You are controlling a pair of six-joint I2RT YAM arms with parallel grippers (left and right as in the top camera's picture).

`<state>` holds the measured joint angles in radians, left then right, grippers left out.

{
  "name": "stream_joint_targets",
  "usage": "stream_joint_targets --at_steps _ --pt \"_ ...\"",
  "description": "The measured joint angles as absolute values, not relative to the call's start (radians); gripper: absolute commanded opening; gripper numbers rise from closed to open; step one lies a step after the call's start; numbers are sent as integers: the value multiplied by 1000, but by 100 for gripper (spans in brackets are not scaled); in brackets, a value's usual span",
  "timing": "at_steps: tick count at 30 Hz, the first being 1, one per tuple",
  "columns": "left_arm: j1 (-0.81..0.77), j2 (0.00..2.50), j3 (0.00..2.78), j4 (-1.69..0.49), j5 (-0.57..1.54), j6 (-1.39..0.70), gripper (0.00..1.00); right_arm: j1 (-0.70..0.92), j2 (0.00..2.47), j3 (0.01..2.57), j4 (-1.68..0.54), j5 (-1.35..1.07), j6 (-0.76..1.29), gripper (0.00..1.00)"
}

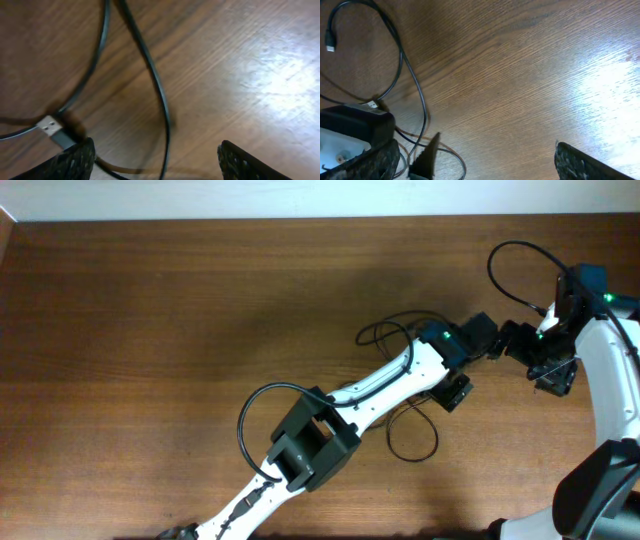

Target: Untangle cables

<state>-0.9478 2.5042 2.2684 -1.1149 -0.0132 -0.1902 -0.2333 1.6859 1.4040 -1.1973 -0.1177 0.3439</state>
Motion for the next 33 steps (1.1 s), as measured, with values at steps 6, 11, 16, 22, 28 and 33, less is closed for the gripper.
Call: stream_joint_targets --at_steps 6,11,16,22,28,33 --pt "-951 2504 2268 -1113 -79 -191 78 -235 1686 1404 -1197 -117 344 98" --pt "-949 2505 2268 -1113 -32 -241 75 -235 1686 1404 -1197 -118 344 98" --pt "-922 2505 2268 -1121 29 -318 75 -235 1686 1404 -1197 -118 344 98" --pt "-902 2505 2268 -1147 76 -395 77 -235 1686 1404 -1197 -118 344 98" --pt "-914 2547 2268 -1150 74 -435 74 -235 1686 1404 -1197 -118 344 98" --pt "-923 2560 2276 -1139 64 -438 43 -235 1686 1404 -1197 -119 344 98"
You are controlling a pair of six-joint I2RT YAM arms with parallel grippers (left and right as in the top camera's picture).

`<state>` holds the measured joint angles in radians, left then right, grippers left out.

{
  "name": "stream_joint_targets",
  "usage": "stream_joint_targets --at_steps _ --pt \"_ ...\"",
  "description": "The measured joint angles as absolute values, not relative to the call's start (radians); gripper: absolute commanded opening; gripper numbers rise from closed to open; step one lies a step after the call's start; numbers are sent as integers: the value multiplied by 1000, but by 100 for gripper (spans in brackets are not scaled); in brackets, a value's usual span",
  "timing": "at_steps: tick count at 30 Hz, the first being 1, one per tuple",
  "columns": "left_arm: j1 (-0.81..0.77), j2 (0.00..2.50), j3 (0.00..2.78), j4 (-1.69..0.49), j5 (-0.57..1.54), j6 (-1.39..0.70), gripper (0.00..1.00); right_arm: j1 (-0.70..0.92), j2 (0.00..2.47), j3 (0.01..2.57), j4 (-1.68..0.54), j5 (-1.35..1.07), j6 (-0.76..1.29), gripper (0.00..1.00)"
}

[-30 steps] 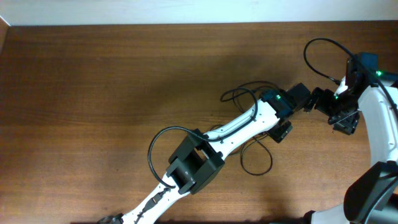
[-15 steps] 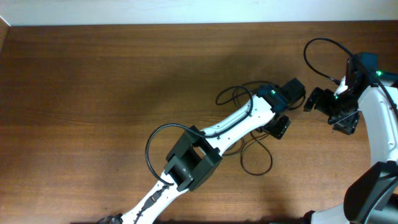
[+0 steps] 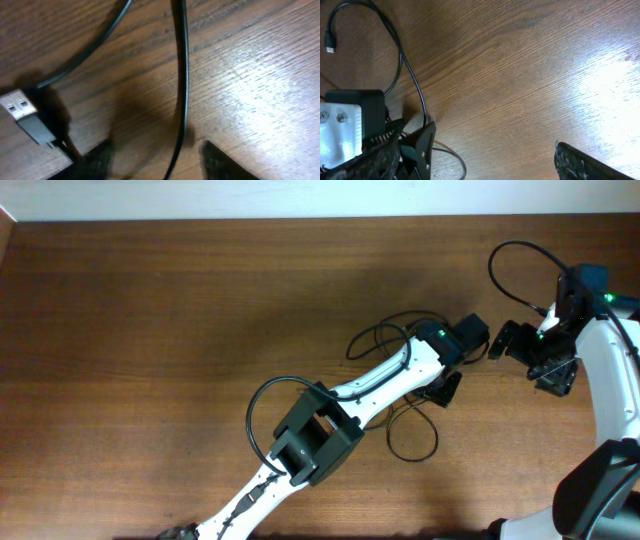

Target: Untangle cables

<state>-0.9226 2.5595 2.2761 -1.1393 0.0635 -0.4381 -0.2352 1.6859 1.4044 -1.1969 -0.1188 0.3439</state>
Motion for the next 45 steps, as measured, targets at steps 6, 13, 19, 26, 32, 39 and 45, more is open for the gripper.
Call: stream_joint_targets --at_steps 6,13,19,26,32,39,45 --pt "-921 2564 2278 -1140 0 -408 0 -235 1686 1404 -1197 -118 344 99" --pt "-915 2633 2442 -1360 -91 -402 0 -235 1686 1404 -1197 -118 344 98" --pt "-883 2661 2983 -1617 -105 -400 0 -235 1686 1404 -1197 -118 344 98" --pt "-708 2539 3120 -1664 -68 -400 0 -235 1686 1404 -1197 -118 344 98" --pt "-450 2275 3122 -1299 229 -401 0 -235 1686 1404 -1198 -118 344 98" --pt "-119 2198 3082 -1208 137 -400 0 -235 1686 1404 -1197 -118 344 98" --pt "244 2204 2745 -981 -19 -395 99 -235 1686 1404 -1196 -118 344 98"
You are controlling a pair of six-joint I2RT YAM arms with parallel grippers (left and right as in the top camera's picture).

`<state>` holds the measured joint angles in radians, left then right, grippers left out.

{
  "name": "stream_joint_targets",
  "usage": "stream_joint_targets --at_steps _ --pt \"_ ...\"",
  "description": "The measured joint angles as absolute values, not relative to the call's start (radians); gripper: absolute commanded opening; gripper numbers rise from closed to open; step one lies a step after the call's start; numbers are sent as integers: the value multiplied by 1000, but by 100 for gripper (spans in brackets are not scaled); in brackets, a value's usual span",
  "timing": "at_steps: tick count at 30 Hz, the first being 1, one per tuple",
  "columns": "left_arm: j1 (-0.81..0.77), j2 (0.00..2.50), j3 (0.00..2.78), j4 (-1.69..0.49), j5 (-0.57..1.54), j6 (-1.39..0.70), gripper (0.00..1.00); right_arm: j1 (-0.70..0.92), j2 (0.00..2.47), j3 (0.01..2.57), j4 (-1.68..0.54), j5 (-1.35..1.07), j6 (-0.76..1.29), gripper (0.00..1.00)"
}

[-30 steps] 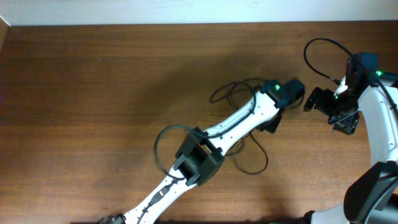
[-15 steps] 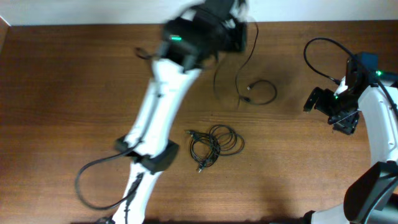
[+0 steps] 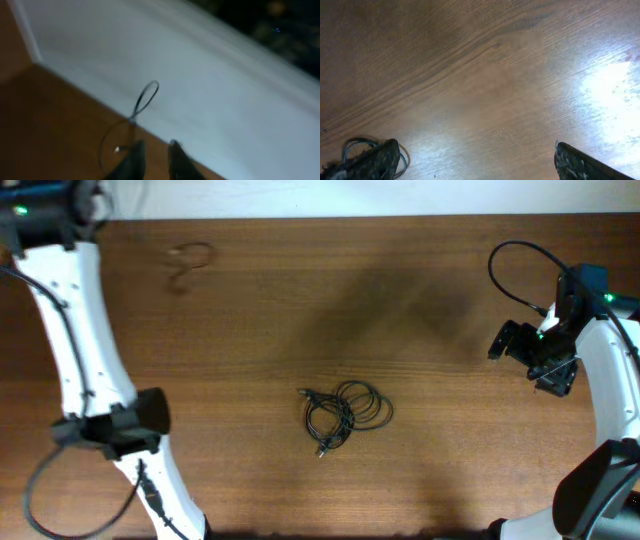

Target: Untangle cables

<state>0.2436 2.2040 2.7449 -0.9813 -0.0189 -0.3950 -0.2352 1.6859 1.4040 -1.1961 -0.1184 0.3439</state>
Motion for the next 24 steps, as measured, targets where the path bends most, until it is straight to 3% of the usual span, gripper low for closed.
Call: stream_joint_targets --at_steps 2,8,11,12,13,18,24 --pt "342 2204 2592 -897 -29 -393 99 -235 1686 1404 -1196 -119 344 98" --pt "533 2215 2218 -916 -22 -332 97 -235 1686 1404 -1196 -118 344 98" --pt "516 2216 2091 -893 9 -225 89 -235 1686 1404 -1197 -118 344 98" --pt "504 2216 2061 -886 12 -198 90 -235 1686 1404 -1196 -119 344 98" --pt "476 2216 2007 -877 19 -151 99 -235 1686 1404 -1197 -118 344 98" --pt "352 2216 1871 -866 -71 -66 99 -235 1686 1404 -1197 -118 344 98" --pt "354 2216 1739 -928 -200 -101 99 -235 1686 1404 -1197 -119 344 98"
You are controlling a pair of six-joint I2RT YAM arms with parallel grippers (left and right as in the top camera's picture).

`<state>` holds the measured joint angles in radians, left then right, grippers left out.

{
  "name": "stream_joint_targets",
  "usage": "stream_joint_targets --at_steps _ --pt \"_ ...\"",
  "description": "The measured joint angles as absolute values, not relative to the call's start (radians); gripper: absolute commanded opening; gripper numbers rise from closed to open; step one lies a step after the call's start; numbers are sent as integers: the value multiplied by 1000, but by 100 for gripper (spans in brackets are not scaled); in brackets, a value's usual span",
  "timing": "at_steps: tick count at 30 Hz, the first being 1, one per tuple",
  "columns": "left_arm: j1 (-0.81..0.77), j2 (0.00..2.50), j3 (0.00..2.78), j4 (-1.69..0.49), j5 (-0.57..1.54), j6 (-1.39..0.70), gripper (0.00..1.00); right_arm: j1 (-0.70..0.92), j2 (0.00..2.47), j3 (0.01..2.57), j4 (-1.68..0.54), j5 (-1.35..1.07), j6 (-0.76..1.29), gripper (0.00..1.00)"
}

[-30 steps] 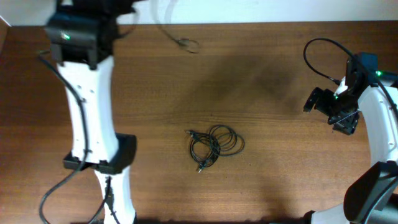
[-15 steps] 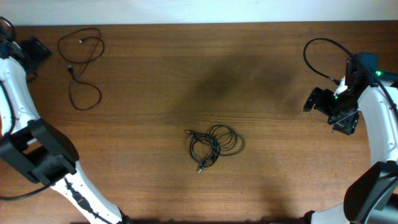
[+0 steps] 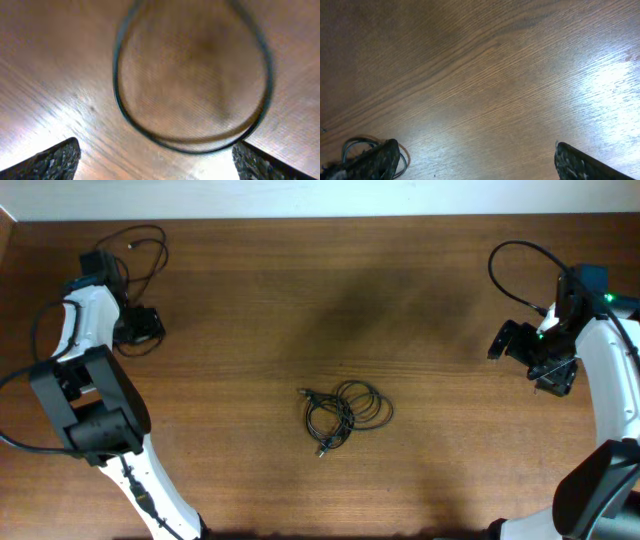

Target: Untangle cables

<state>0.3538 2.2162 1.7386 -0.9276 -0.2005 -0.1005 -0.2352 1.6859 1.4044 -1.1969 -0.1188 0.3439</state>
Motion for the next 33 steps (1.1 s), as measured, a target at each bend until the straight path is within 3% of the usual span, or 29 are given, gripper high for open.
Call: stream_joint_targets --at_steps 6,8,13,14,15,22,33 --pt "374 2216 1717 -983 -202 -288 99 -235 1686 1404 -1197 -118 344 98" --pt "408 2216 1717 -983 -165 -350 90 -235 1686 1404 -1197 -118 344 98" --pt "480 2216 1702 -922 -54 -416 92 -235 1686 1404 -1196 -119 344 98" --pt "477 2216 1694 -907 -44 -418 87 -235 1686 1404 -1197 -118 344 98" --pt "472 2216 1690 -884 -31 -422 73 -235 1686 1404 -1197 -118 344 99" --pt "466 2214 1649 -811 -15 -443 73 -235 1686 1404 -1197 -118 344 98" --pt "456 2169 1554 -743 -204 -355 45 -235 1686 1404 -1197 -118 344 98"
